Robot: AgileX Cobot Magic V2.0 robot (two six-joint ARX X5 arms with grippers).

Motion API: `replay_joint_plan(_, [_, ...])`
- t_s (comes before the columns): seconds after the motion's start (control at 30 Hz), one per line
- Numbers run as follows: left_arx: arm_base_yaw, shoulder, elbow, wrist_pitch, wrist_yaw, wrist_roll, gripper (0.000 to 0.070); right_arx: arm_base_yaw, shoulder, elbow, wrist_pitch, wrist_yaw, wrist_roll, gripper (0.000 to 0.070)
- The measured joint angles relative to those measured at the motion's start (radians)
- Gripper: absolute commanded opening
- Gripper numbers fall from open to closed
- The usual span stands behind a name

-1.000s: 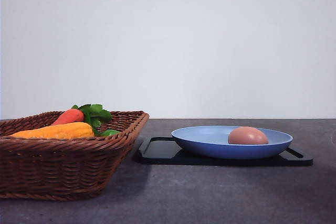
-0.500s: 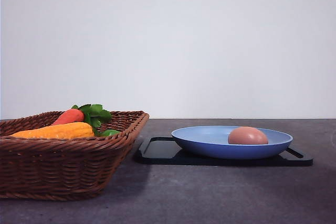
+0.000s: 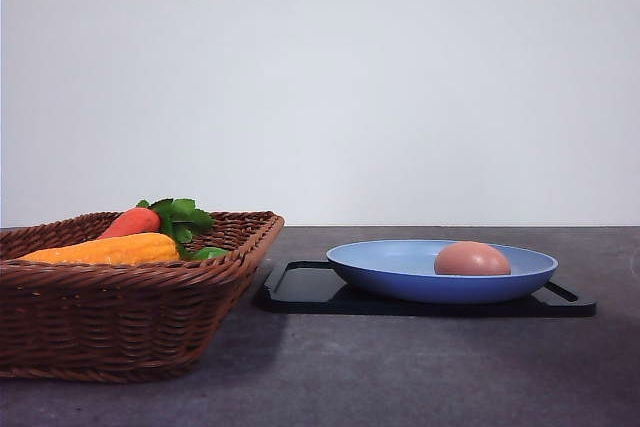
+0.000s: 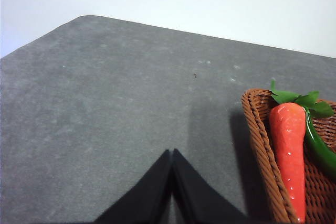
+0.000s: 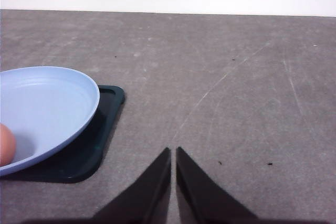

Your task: Transfer egg from basket to plate and serve

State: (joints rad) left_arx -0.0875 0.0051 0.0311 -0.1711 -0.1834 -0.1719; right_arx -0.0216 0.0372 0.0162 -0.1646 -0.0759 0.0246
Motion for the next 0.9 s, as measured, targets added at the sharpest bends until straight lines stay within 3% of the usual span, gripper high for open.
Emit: replay_joint_plan(0.9, [0.0, 0.0, 0.0, 0.0, 0.0, 0.0, 0.0, 0.0, 0.0, 0.0, 0.0, 0.0, 0.0, 0.0])
